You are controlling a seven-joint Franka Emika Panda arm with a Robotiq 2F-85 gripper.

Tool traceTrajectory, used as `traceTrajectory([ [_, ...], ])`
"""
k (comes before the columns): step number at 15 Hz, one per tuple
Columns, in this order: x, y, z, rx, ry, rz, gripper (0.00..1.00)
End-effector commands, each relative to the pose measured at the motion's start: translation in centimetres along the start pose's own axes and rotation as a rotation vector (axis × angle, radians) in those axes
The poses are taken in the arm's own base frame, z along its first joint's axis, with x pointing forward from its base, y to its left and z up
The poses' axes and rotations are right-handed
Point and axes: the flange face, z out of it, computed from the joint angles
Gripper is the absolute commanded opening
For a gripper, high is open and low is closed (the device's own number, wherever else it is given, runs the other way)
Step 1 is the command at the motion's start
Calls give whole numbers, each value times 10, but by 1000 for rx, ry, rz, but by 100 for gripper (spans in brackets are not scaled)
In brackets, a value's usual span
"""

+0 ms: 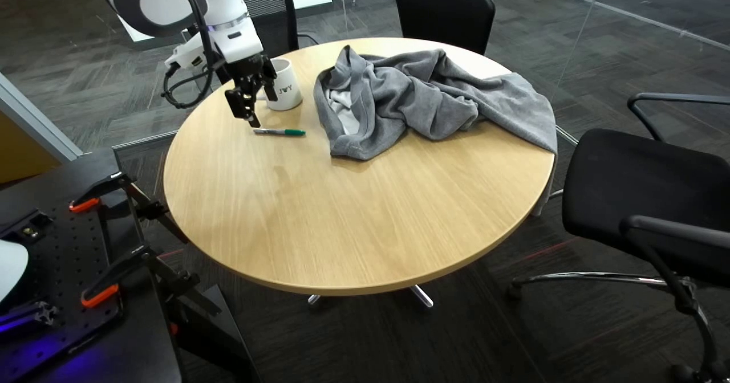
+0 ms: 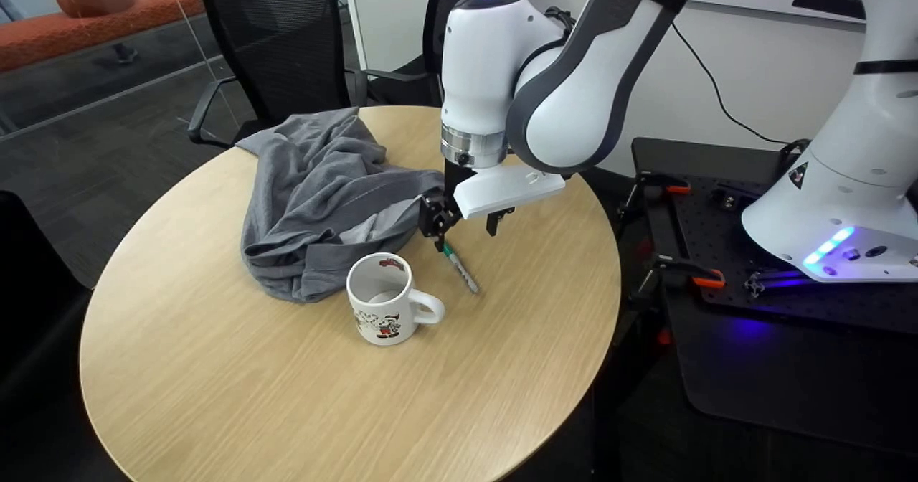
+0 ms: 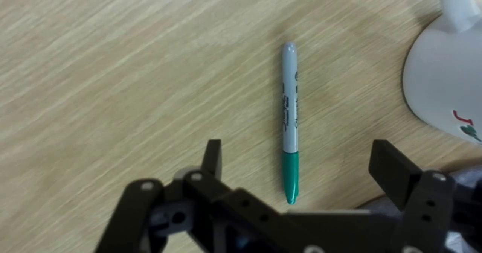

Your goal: Put the green pen inside the mug

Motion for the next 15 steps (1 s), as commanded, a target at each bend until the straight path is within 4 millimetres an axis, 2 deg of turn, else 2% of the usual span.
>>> traceTrajectory([
  [1,11,-9,13,-11,8,23,100],
  [7,20,-17,36,-30,-10,20,98],
  [8,21,-17,39,-33,-11,21,92],
  [9,22,-18,41,-35,-11,22,79],
  [15,22,-20,52,-45,-11,21,32],
])
